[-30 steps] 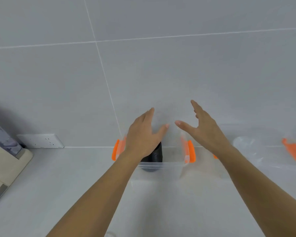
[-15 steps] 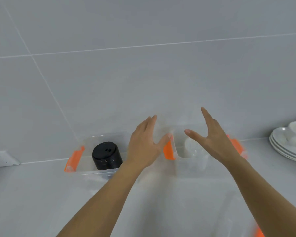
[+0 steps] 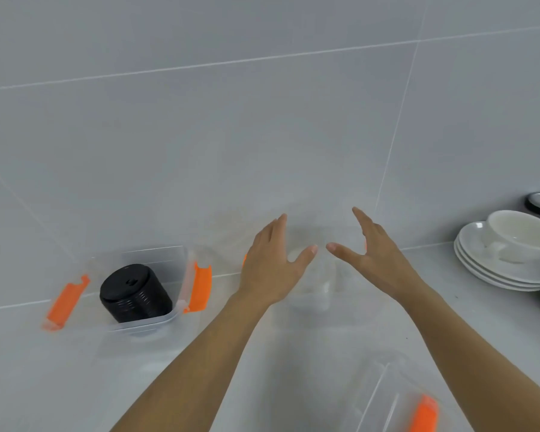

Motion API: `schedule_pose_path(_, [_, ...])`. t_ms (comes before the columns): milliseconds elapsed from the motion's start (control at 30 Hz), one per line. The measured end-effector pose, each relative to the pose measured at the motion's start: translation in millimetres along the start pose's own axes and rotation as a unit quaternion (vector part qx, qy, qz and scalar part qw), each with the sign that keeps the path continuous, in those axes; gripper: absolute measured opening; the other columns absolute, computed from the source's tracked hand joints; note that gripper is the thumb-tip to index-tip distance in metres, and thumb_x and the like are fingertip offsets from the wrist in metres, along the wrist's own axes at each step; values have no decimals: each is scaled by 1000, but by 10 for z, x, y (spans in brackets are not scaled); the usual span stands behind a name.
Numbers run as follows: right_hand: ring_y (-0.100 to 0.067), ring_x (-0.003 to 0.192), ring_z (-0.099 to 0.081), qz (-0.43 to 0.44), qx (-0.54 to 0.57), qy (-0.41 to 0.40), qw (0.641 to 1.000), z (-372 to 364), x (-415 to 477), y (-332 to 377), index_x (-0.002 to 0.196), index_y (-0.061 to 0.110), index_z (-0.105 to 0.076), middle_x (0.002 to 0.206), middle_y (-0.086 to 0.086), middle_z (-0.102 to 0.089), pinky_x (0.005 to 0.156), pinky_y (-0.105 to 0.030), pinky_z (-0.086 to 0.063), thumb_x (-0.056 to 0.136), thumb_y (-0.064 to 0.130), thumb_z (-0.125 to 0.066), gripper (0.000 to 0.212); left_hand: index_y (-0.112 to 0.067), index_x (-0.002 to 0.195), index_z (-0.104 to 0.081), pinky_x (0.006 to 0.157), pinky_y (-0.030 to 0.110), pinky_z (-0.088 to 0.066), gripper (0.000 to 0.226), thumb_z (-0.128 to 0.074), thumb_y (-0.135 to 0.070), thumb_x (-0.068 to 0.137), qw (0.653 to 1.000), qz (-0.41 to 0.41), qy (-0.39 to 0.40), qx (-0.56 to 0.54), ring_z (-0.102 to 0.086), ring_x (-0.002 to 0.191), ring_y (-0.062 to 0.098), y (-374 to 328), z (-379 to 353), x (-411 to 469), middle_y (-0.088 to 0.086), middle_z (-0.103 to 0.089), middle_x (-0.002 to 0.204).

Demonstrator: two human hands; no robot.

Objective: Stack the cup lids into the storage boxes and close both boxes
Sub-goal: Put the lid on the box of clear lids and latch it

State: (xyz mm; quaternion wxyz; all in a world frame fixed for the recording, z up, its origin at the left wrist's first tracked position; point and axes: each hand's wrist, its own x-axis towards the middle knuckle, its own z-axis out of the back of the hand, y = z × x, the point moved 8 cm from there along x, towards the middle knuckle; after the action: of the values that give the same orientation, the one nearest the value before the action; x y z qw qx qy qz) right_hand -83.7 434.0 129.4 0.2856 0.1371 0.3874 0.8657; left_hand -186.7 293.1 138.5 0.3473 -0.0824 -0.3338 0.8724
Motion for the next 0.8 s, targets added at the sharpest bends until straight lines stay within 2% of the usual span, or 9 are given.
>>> schedule_pose_path(167, [-16, 138, -33, -29, -51, 78, 995, -175, 149, -138, 147, 29, -21, 152, 2, -30, 113, -42, -24, 78, 65, -54, 84, -22, 150, -11, 111, 33, -22, 78, -50, -51, 88, 996, 66, 48, -19, -17, 144, 16, 48, -206, 136, -1, -19, 157])
schedule_pose_path(233, [-18, 135, -37, -51, -94, 118, 987, -263, 202, -175, 146, 27, -25, 149, 1, -35, 106, -32, -27, 82, 60, -53, 78, -22, 150, -12, 105, 31, -24, 78, -52, -49, 88, 988, 120, 90, -37, -20, 143, 19, 113, -304, 158, -1, -18, 157])
schedule_pose_path(267, [-20, 134, -38, -70, -85, 140, 984, -306, 234, -191, 146, 24, -26, 149, -1, -36, 100, -30, -29, 84, 56, -54, 75, -21, 149, -14, 101, 29, -27, 77, -53, -47, 88, 977, 163, 115, -81, -25, 141, 20, 173, -376, 166, -1, -19, 156])
schedule_pose_path(367, [-25, 129, -43, -163, 45, 185, 968, -447, 301, -253, 143, 15, -31, 141, -5, -42, 106, -35, -36, 88, 43, -57, 67, -16, 143, -31, 103, 36, -39, 63, -58, -35, 89, 915, 294, 155, -228, -41, 125, 23, 328, -526, 147, 2, -31, 149])
schedule_pose_path(533, [-28, 107, -51, -222, 81, 193, 952, -552, 370, -348, 113, 7, -46, 113, -8, -49, 88, -42, -47, 92, 28, -53, 30, -10, 136, -41, 98, 48, -43, 47, -52, -15, 91, 897, 352, 139, -227, -41, 128, 32, 534, -579, 214, 8, -34, 146])
schedule_pose_path(600, [-32, 102, -55, -237, 94, 204, 945, -608, 365, -392, 116, 3, -49, 114, -12, -52, 81, -43, -50, 93, 25, -51, 32, -10, 129, -46, 87, 44, -47, 36, -49, -13, 93, 885, 371, 154, -235, -53, 106, 29, 541, -607, 183, 11, -49, 122])
schedule_pose_path(667, [-33, 91, -59, -247, 96, 211, 941, -651, 350, -431, 115, 0, -52, 109, -17, -57, 75, -42, -54, 93, 20, -48, 31, -8, 97, -52, 66, 35, -47, 7, -46, -10, 94, 880, 381, 156, -236, -49, 69, 20, 542, -631, 175, 7, -48, 83])
schedule_pose_path(733, [-32, 77, -61, -249, 91, 210, 941, -671, 341, -454, 107, -4, -55, 95, -17, -59, 65, -36, -54, 93, 13, -44, 25, -10, 75, -49, 58, 32, -45, 19, -45, -7, 94, 877, 387, 155, -240, -44, 60, 18, 545, -662, 159, 6, -46, 74])
schedule_pose_path(800, [-33, 73, -61, -252, 80, 207, 942, -669, 343, -472, 98, -3, -56, 91, -19, -59, 58, -32, -52, 92, 6, -40, 20, -11, 74, -50, 62, 34, -49, 21, -46, -7, 94, 873, 379, 163, -260, -44, 61, 19, 541, -737, 181, 6, -47, 75])
